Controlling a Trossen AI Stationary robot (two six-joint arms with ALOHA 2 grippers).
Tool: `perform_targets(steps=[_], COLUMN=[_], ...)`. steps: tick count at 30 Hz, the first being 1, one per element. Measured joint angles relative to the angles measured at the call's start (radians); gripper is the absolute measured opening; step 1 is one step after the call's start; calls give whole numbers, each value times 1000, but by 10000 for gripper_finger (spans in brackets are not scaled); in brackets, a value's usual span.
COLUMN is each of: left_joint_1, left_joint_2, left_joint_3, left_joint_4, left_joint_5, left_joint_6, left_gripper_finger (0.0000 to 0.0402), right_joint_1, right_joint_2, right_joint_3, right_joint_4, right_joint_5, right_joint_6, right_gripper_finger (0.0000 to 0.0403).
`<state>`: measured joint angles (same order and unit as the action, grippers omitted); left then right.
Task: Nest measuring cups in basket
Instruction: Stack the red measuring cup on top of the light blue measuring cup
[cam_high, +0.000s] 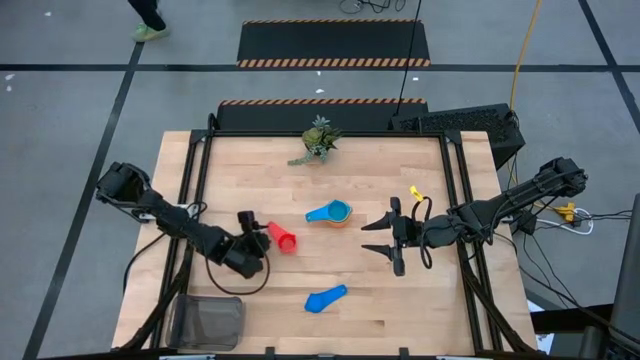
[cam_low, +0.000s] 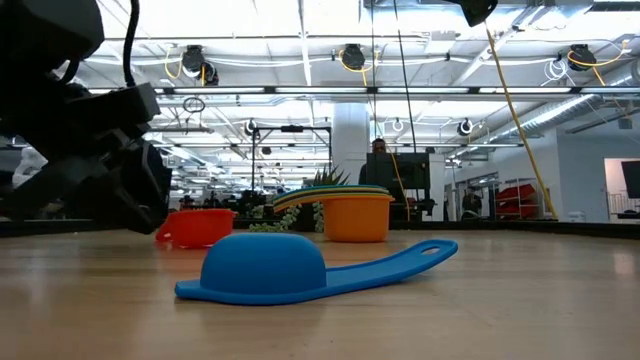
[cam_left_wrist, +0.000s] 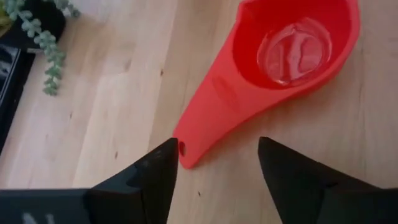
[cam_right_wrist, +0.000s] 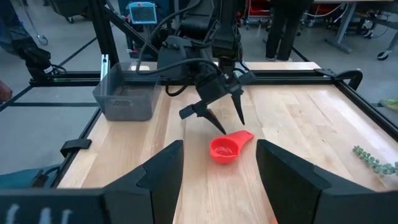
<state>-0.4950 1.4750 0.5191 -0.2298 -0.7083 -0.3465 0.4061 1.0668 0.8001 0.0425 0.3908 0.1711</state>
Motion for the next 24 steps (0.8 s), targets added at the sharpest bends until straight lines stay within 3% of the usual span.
perform_targets(steps=[14, 21, 24], left_joint_1=[105, 113, 115], left_joint_2=[34, 111, 114], left_joint_3=[-21, -18, -19], left_joint_4=[86, 167, 186], left_joint_5=[68, -19, -18], left_joint_6=[204, 225, 230], left_gripper_finger=[183, 169, 145], right_joint_1=[0, 0, 0], right_joint_2=[0, 0, 0], right_joint_3=[0, 0, 0], right_joint_4=[15, 15, 15], right_joint_5=[0, 0, 0], right_joint_6=[-8, -8, -8], right_gripper_finger=[196, 196, 196])
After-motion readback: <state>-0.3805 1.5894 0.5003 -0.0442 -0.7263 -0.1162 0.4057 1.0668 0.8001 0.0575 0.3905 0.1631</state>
